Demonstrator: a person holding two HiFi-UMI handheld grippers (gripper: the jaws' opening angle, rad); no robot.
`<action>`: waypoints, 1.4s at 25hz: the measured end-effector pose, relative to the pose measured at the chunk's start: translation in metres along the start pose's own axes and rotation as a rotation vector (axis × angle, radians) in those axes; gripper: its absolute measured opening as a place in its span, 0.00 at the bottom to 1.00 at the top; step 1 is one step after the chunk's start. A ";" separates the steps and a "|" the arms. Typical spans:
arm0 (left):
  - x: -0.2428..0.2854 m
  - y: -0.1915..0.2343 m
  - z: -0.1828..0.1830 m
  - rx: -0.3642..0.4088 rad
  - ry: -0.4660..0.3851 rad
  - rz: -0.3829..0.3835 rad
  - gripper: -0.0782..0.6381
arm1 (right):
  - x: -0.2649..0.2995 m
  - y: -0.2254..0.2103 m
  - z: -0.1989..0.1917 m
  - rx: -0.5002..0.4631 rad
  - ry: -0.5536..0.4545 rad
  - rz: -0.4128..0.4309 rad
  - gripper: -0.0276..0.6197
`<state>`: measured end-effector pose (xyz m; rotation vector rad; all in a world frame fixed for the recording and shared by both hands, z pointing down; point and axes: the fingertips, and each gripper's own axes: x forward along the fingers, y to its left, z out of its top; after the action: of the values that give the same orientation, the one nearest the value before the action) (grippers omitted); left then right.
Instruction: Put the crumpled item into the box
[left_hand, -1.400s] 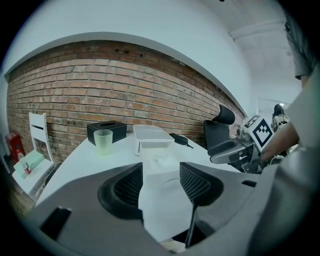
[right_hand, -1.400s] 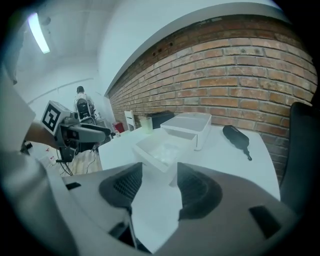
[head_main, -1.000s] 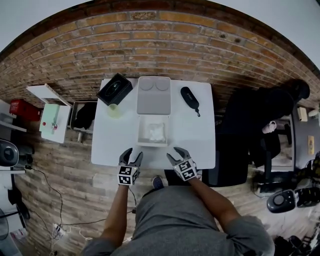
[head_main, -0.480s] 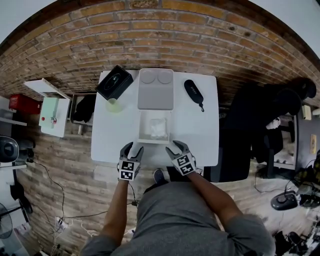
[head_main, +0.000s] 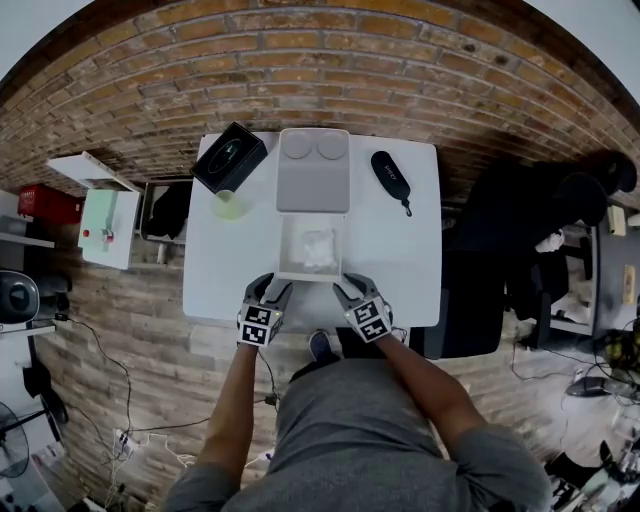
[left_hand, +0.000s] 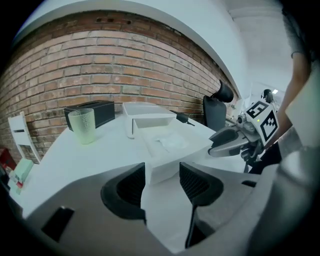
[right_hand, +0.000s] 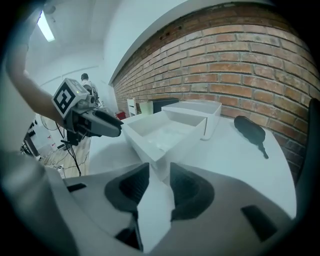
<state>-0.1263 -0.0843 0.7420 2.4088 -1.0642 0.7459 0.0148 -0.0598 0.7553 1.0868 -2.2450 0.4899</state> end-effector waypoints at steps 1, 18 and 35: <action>0.002 -0.002 0.001 -0.003 0.000 -0.017 0.41 | 0.000 0.001 0.001 -0.008 -0.001 0.001 0.22; 0.007 -0.001 0.010 -0.023 -0.002 0.006 0.32 | -0.002 -0.010 0.007 0.067 0.007 -0.024 0.18; 0.017 0.000 0.016 -0.070 0.020 0.011 0.32 | 0.006 -0.025 0.008 0.084 0.020 -0.027 0.18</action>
<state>-0.1121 -0.1025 0.7399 2.3334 -1.0788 0.7233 0.0290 -0.0822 0.7549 1.1482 -2.2065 0.5862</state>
